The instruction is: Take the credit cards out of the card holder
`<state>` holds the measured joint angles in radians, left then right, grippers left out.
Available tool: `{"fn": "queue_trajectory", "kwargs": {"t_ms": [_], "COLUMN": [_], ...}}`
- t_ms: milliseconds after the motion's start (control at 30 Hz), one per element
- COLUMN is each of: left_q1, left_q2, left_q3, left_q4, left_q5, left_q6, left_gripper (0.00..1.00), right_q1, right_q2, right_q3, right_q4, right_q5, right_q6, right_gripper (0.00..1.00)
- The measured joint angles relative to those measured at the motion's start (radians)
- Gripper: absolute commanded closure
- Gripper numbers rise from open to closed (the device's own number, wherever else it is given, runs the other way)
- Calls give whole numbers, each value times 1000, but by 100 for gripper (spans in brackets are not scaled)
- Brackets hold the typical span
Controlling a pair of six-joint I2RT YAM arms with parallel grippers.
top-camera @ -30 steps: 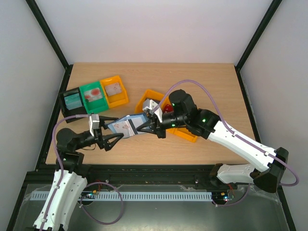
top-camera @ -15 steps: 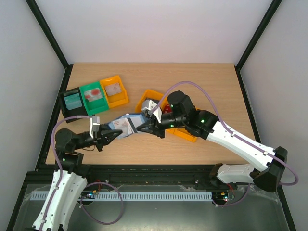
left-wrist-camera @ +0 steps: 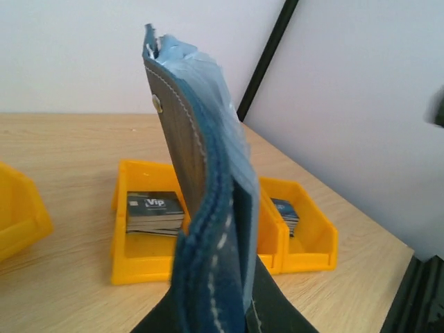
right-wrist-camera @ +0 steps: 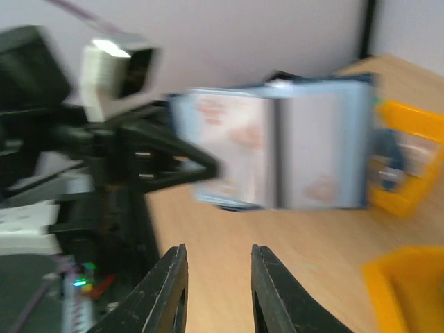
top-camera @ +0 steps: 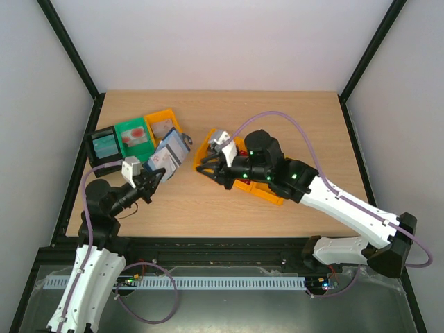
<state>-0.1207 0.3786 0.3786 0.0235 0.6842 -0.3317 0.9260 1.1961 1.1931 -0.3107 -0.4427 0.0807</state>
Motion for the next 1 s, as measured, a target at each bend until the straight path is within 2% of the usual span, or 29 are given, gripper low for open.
{"fn": "queue_trajectory", "kwargs": {"t_ms": [100,233,367,533,900,1000], "left_q1": [0,3,0,-5,-8,-8], "left_q2": [2,2,-9,-13,-11,-11], "left_q3": [2,2,2,2,2,2], "left_q4": [-11,27,102,167,218,217], "left_q5": [-6,119,288,398,465,480], "left_q6": [10,-22,-51,-81,-105,-106], "left_gripper": [98,98,98,98,98,98], "right_q1": [63,98,25,-23,-31,-37], "right_q2": [23,103,127,130,146,145], "right_q3": [-7,-6,-52,-59,-68,-73], "right_q4": [84,153,232,267,287,287], "right_q5": [-120,-224,-303,-349,-478,-532], "right_q6": [9,9,41,59,59,31], "right_gripper": [79,82,83,83,83,80]}}
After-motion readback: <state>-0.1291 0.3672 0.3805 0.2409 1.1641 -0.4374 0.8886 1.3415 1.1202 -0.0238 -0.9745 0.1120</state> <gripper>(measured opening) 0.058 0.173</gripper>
